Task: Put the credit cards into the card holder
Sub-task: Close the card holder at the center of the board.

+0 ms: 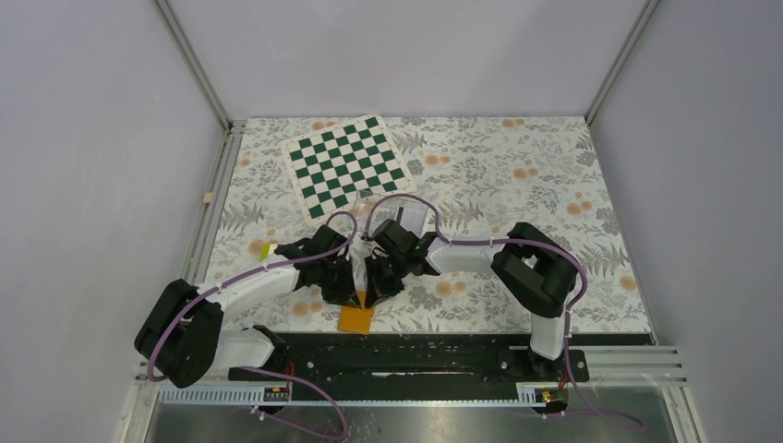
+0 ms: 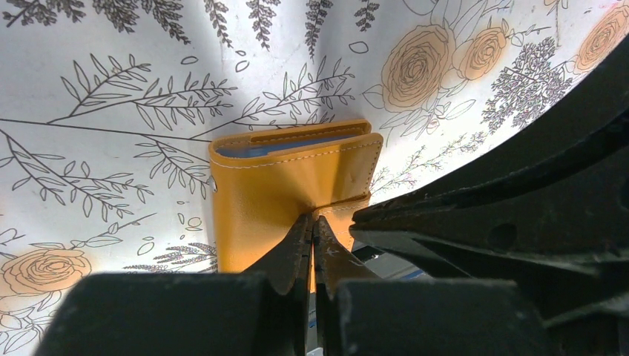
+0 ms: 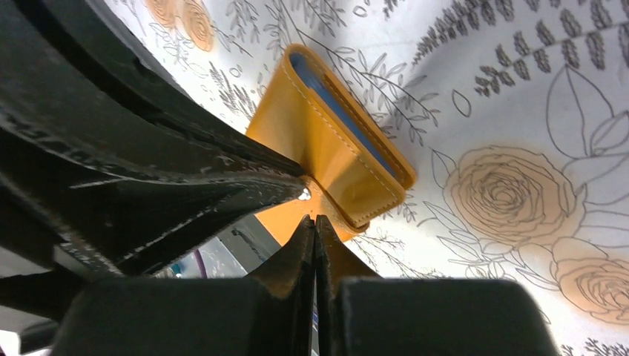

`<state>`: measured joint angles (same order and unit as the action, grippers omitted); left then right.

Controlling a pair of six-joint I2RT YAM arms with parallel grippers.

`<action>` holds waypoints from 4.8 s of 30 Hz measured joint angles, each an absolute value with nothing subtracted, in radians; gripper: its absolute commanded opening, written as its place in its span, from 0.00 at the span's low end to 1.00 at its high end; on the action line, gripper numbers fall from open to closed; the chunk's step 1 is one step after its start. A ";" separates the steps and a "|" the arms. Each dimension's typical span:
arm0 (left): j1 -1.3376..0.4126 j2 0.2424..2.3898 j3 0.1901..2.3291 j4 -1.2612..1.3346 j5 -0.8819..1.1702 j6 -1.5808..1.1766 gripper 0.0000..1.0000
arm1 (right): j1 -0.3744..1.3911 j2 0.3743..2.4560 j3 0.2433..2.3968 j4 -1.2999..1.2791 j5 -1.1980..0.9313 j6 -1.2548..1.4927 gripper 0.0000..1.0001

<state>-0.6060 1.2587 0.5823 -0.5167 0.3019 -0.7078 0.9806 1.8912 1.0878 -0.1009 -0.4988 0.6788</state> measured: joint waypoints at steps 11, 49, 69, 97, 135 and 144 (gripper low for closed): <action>-0.609 1.259 0.583 -0.519 0.298 -0.708 0.00 | 0.999 1.893 1.079 -0.001 -0.509 0.691 0.00; -0.615 1.213 0.556 -0.512 0.281 -0.735 0.00 | 1.060 1.758 0.977 0.043 -0.456 0.778 0.00; -0.613 1.212 0.554 -0.513 0.277 -0.734 0.00 | 1.058 1.861 1.083 -0.057 -0.336 0.736 0.00; -0.615 1.146 0.545 -0.587 0.232 -0.742 0.16 | 1.058 1.888 1.101 -0.088 -0.334 0.718 0.00; -0.570 1.065 0.439 -0.449 0.303 -0.857 0.11 | 1.049 1.912 1.132 -0.123 -0.371 0.704 0.00; -0.568 1.080 0.441 -0.451 0.311 -0.839 0.00 | 1.049 1.913 1.132 -0.123 -0.371 0.704 0.00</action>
